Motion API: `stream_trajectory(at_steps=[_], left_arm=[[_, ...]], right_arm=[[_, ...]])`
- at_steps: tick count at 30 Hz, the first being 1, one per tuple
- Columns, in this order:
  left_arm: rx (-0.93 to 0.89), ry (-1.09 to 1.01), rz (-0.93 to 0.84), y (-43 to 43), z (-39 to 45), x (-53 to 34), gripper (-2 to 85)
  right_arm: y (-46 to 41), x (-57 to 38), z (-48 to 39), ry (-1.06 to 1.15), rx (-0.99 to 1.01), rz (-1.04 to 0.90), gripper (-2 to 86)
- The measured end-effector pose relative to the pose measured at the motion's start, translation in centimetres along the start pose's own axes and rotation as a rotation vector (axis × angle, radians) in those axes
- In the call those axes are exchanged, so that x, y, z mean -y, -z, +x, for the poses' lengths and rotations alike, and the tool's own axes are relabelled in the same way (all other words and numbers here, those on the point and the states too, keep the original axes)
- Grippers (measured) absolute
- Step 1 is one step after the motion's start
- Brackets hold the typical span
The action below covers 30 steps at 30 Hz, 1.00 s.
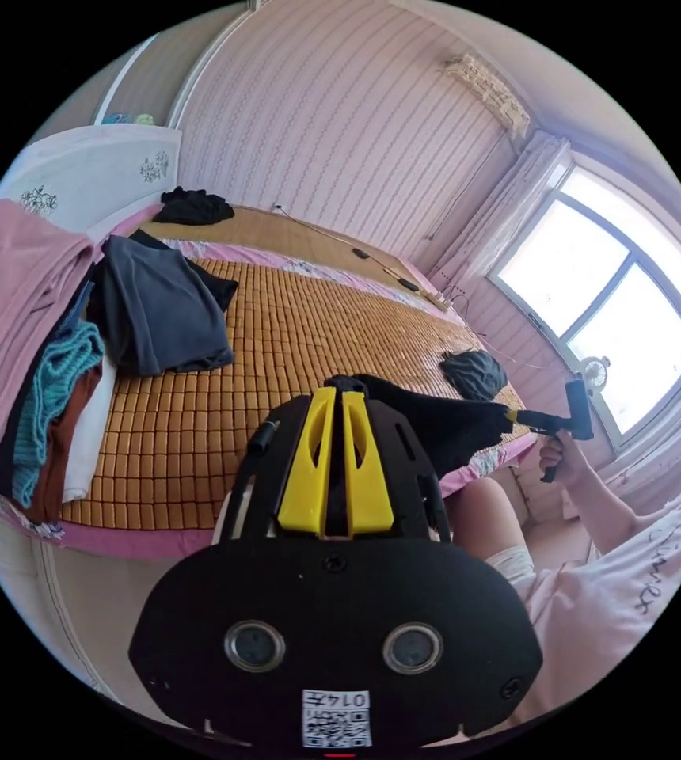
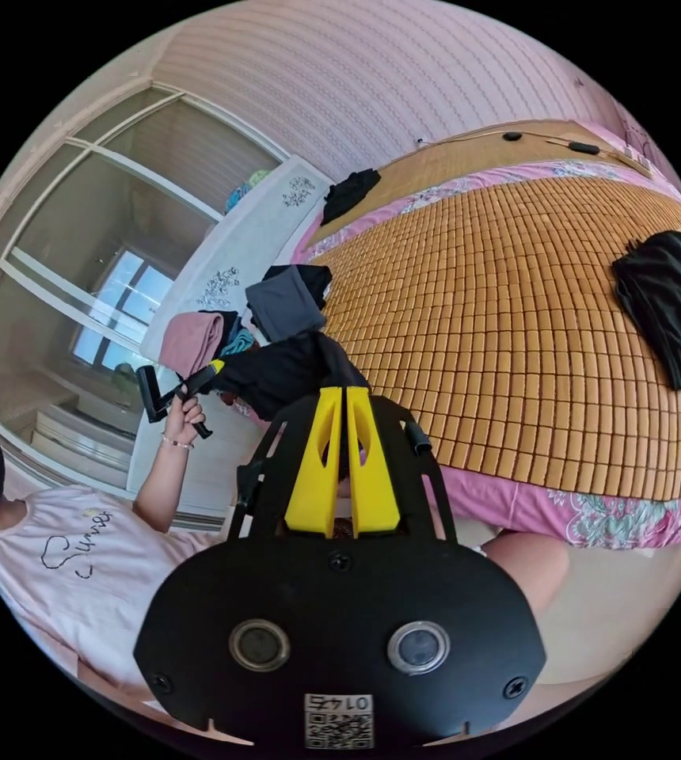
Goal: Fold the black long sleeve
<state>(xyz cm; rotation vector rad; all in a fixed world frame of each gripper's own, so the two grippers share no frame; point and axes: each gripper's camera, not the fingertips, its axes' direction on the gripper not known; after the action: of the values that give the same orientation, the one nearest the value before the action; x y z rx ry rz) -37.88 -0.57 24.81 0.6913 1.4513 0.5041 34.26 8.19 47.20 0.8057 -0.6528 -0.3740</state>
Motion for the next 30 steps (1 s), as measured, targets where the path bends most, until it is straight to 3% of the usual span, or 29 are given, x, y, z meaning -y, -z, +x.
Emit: stream_trajectory(at_steps=[8, 13, 19, 23, 26, 30], left_arm=[[0.04, -0.297, 0.103, -2.2, 7.8, 14.5, 0.4], [0.12, -0.14, -0.049, -9.1, 7.4, 19.7, 6.7], [0.064, -0.202, -0.216, -14.0, 7.2, 8.2, 6.4], [0.08, -0.187, -0.423, -17.7, 6.8, -1.8, 6.3], [0.049, -0.158, -0.476, -19.2, 7.3, -4.7, 6.3], [0.034, -0.232, -0.472, -20.6, 9.1, -5.1, 6.3]], right_arm=[[2.0, -3.6, 3.2, -0.099, -0.11, 0.047, 0.5], [0.2, -4.6, 8.5, -0.317, -0.246, -0.029, 0.6], [-5.2, -4.8, 11.2, -0.358, -0.51, -0.218, 1.3], [-6.9, -3.0, 8.9, -0.226, -0.708, -0.185, 4.1], [-8.4, -0.6, 6.5, -0.107, -0.804, -0.131, 7.0], [-11.4, 2.8, 4.9, -0.011, -0.574, -0.116, 8.4]])
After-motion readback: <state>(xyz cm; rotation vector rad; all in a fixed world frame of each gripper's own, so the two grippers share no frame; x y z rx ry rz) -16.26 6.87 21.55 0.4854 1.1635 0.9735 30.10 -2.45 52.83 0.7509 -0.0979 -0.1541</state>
